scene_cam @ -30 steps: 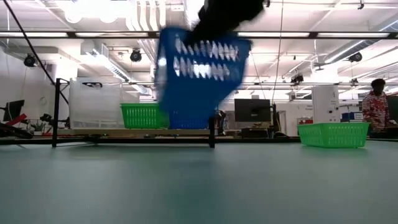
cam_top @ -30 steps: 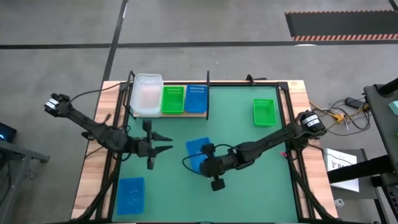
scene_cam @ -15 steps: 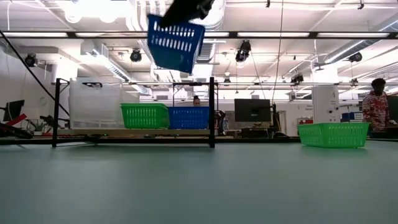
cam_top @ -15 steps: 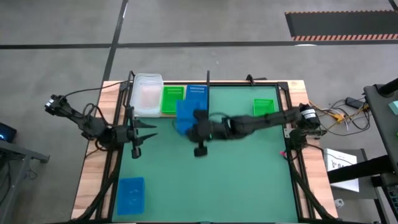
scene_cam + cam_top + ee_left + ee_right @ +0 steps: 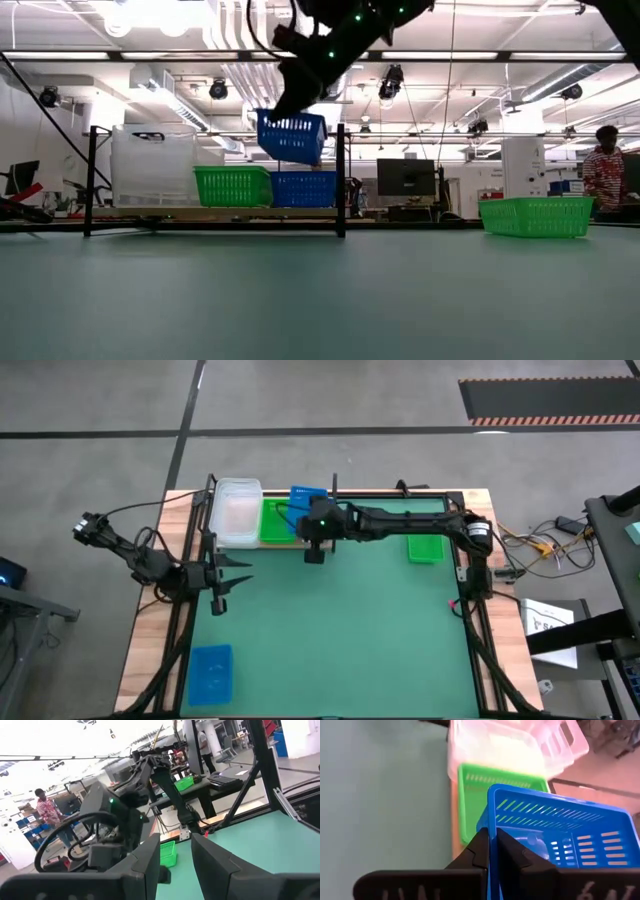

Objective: Stack baskets on shelf by color
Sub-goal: Stack the right blue bin on top of the other blue bin on the shelf

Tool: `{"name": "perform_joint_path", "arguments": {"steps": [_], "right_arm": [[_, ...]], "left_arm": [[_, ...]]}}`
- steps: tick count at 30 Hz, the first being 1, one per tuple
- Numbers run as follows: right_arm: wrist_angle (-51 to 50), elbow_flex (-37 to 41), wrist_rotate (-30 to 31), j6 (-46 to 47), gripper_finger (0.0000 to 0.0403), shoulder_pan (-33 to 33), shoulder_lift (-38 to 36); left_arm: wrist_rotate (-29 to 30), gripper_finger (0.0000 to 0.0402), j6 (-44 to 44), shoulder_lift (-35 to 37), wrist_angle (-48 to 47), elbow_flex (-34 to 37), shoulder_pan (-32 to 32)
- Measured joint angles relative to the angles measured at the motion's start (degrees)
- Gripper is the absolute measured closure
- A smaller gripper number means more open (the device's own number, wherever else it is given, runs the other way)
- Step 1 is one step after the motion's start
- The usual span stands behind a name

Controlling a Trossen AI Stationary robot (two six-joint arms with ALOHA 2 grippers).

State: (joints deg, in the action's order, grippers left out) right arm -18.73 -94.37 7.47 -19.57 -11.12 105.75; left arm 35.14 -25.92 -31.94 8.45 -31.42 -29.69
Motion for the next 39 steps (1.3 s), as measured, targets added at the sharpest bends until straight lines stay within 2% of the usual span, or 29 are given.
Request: {"name": "perform_joint_path", "arguments": {"steps": [11, 28, 39], "right_arm": [[-4.87, -0.09, 0.06, 0.79, 0.0394, -1.30, 0.35], [-4.67, 1.11, 0.04, -1.05, 0.0392, -1.56, 1.05], [-4.44, 1.64, 0.04, -0.44, 0.0323, -1.78, 1.05]], "left_arm": [[0.00, 0.0306, -0.51, 0.55, 0.06, 0.00, 0.02], [0.02, 0.0306, -1.47, 0.28, 0.06, 0.00, 0.07], [0.02, 0.0306, -1.49, 0.31, 0.12, 0.00, 0.04]]}}
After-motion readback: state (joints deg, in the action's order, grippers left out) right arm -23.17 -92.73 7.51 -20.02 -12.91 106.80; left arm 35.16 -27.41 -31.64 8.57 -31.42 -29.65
